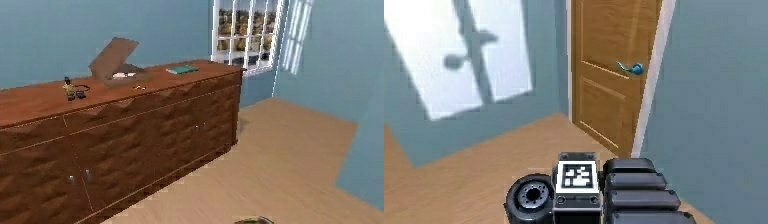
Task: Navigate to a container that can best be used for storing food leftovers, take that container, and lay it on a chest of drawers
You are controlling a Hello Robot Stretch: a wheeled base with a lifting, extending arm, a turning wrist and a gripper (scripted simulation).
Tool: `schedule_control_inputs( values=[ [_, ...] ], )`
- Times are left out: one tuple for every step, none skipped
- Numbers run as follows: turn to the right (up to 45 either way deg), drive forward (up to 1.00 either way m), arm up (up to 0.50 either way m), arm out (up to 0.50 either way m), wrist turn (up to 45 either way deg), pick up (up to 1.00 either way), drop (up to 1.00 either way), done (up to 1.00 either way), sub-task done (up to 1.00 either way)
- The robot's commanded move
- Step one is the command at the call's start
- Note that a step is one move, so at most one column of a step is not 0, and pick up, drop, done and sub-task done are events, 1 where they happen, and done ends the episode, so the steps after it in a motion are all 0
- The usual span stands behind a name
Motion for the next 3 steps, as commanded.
schedule_control_inputs(
  values=[
    [0.0,0.80,0.00,0.00,0.0,0.00,0.00,0.00,0.00],
    [45.0,0.00,0.00,0.00,0.0,0.00,0.00,0.00,0.00],
    [45.0,0.00,0.00,0.00,0.0,0.00,0.00,0.00,0.00]
  ],
)
